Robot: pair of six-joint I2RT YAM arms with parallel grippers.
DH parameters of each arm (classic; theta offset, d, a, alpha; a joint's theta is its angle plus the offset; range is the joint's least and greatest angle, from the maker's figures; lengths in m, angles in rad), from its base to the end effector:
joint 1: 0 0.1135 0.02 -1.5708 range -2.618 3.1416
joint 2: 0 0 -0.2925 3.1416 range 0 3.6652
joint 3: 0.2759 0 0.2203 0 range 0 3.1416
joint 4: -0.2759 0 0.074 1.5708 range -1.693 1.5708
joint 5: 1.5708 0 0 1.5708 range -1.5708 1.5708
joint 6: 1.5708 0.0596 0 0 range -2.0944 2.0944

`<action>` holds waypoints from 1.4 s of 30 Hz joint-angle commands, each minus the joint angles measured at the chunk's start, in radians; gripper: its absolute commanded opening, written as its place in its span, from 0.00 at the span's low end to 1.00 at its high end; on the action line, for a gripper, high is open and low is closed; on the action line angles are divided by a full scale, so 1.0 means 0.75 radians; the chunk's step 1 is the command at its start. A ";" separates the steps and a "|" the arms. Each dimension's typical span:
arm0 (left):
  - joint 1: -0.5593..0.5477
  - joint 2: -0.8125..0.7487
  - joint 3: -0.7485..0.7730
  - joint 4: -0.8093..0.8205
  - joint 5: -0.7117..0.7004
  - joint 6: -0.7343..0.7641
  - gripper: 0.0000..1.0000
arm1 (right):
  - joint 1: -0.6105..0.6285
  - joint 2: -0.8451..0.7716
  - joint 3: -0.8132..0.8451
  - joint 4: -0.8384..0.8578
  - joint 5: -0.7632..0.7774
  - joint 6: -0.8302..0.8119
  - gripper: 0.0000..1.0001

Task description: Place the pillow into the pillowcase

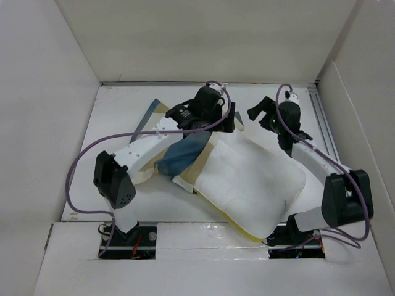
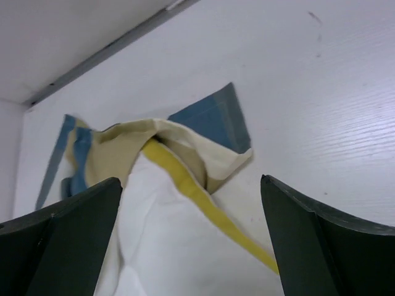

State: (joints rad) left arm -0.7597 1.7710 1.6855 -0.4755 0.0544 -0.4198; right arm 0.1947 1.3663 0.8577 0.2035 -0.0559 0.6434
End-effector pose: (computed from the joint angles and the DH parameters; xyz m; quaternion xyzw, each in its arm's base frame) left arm 0.2932 -0.2830 0.3708 0.1609 0.8601 -0.2887 0.3886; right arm 0.2959 0.0618 0.3090 0.1632 0.7895 0.2611 0.5309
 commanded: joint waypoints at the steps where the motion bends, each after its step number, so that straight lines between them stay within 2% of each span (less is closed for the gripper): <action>1: -0.134 -0.162 -0.016 -0.222 -0.344 -0.139 1.00 | -0.004 0.160 0.171 -0.326 0.239 -0.026 1.00; 4: -0.194 -0.293 -0.332 -0.223 -0.443 -0.256 1.00 | -0.004 0.211 0.186 -0.376 0.311 0.019 1.00; 5: -0.194 -0.326 -0.550 -0.176 -0.443 -0.303 1.00 | -0.004 0.228 0.172 -0.398 0.312 0.036 1.00; 7: -0.194 -0.426 -0.763 -0.111 -0.404 -0.446 1.00 | 0.010 0.228 0.149 -0.410 0.312 0.036 1.00; 9: -0.194 -0.471 -1.015 0.050 -0.339 -0.518 1.00 | 0.045 0.228 0.100 -0.396 0.253 0.036 1.00; 12: -0.194 -0.470 -1.149 0.289 -0.202 -0.553 1.00 | 0.096 0.215 0.025 -0.331 0.132 0.036 1.00; 15: -0.124 -0.300 -1.100 0.364 -0.173 -0.502 1.00 | 0.141 0.185 -0.021 -0.282 0.073 0.061 1.00; 19: -0.061 -0.014 -0.798 0.209 -0.328 -0.375 1.00 | 0.286 0.150 -0.119 -0.169 -0.083 0.089 0.95; 20: -0.049 0.070 -0.654 0.178 -0.352 -0.347 1.00 | 0.325 0.150 -0.131 -0.139 -0.103 0.089 0.95; 23: -0.020 0.142 -0.412 0.070 -0.469 -0.283 1.00 | 0.488 0.138 -0.188 -0.081 -0.132 0.175 0.95; 27: 0.066 0.167 -0.172 -0.047 -0.588 -0.238 1.00 | 0.713 0.180 -0.225 0.176 -0.187 0.338 0.95; 30: 0.133 0.118 -0.019 -0.141 -0.680 -0.213 1.00 | 0.869 0.240 -0.103 0.164 -0.187 0.351 0.95; 33: 0.164 0.038 0.041 -0.188 -0.772 -0.175 1.00 | 0.908 0.234 -0.084 0.101 -0.149 0.351 0.98; 37: 0.189 -0.026 0.041 -0.268 -0.884 -0.154 1.00 | 0.896 0.095 -0.190 0.052 -0.124 0.325 0.99; 40: 0.189 -0.089 -0.038 -0.307 -0.860 -0.176 1.00 | 0.896 -0.048 -0.229 -0.130 0.049 0.255 0.99; 42: 0.162 -0.185 -0.118 -0.307 -0.803 -0.193 1.00 | 0.865 -0.156 -0.264 -0.173 0.138 0.226 0.99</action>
State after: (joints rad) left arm -0.6224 1.7271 1.6562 -0.6750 -0.5453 -0.5343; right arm 0.8593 1.3422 0.6815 0.1375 -0.0235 0.8532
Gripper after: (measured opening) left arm 0.997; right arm 0.991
